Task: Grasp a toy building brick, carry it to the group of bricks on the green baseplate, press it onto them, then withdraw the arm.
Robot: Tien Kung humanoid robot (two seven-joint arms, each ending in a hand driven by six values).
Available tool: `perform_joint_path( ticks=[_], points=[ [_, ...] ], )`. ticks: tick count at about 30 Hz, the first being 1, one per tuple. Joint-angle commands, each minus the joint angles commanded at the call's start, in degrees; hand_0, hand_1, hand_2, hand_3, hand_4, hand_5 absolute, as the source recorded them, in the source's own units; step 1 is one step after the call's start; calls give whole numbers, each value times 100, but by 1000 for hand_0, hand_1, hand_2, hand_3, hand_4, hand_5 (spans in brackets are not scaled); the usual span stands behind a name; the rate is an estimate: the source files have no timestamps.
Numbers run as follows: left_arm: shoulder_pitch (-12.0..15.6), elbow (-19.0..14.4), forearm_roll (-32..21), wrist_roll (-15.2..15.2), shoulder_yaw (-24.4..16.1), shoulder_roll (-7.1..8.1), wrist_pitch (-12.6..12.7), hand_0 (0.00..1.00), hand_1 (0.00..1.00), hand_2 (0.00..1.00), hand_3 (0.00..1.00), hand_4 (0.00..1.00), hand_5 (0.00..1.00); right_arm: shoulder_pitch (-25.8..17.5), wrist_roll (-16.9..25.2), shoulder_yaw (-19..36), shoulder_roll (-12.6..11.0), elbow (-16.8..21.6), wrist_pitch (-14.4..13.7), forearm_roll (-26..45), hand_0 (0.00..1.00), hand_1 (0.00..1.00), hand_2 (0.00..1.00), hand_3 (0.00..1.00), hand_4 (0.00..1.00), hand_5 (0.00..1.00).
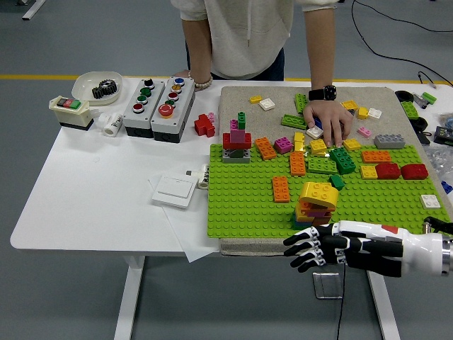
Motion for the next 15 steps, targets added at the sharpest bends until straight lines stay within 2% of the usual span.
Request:
perform_joint_path(
  ticks=[8, 15],
  points=[
    [-16, -2, -7, 4, 1, -3, -3, 753, 752, 726, 585, 643, 664, 50, 173, -289, 52, 0, -238, -534, 866, 838, 861, 853, 974, 830],
    [-26, -3, -29, -3, 16, -3, -2, 755, 751, 726, 585, 643, 664, 171, 398, -416, 93, 0, -597, -951, 869, 848, 867, 855, 976, 829]
  ],
)
